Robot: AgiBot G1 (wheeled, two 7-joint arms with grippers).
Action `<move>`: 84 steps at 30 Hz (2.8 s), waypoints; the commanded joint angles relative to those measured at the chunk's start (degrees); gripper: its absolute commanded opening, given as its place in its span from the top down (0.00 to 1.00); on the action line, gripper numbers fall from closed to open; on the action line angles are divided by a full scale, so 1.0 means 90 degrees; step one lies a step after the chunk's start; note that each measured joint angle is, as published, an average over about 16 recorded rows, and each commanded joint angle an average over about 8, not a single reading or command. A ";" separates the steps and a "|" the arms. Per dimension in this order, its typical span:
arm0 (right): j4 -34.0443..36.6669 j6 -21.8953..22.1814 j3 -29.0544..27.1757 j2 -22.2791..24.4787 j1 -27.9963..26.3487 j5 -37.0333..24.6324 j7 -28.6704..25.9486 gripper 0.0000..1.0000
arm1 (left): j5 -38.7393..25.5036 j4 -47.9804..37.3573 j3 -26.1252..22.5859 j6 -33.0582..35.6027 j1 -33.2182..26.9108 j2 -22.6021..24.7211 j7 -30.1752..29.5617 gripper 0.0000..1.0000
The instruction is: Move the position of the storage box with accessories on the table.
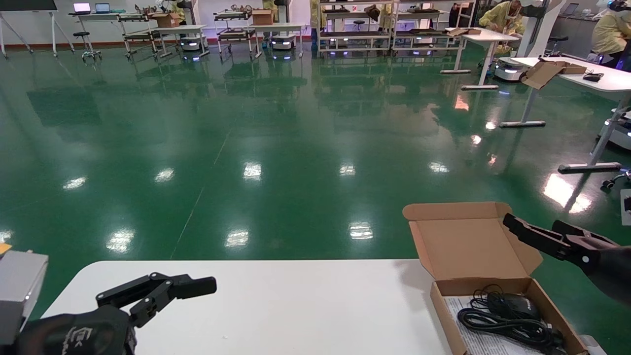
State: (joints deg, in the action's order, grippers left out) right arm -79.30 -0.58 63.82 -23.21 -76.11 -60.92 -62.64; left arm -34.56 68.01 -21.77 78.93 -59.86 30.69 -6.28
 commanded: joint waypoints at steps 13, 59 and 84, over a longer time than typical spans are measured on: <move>0.0124 -0.1254 -0.0666 -0.0161 0.0222 0.0264 0.0785 0.00 | 0.0000 0.0000 0.0000 0.0000 0.0000 0.0000 0.0000 0.00; 0.0577 -0.8526 -0.4784 -0.1182 0.1458 0.1908 0.5200 0.00 | 0.0000 0.0000 0.0000 0.0000 0.0000 0.0000 0.0000 0.00; 0.0646 -0.9577 -0.5378 -0.1330 0.1641 0.2154 0.5805 0.00 | 0.0002 -0.0001 0.0000 -0.0002 0.0002 0.0000 0.0001 0.00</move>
State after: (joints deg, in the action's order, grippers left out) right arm -73.48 -86.85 15.37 -35.19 -61.33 -41.53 -10.37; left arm -34.55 68.00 -21.77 78.91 -59.84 30.69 -6.27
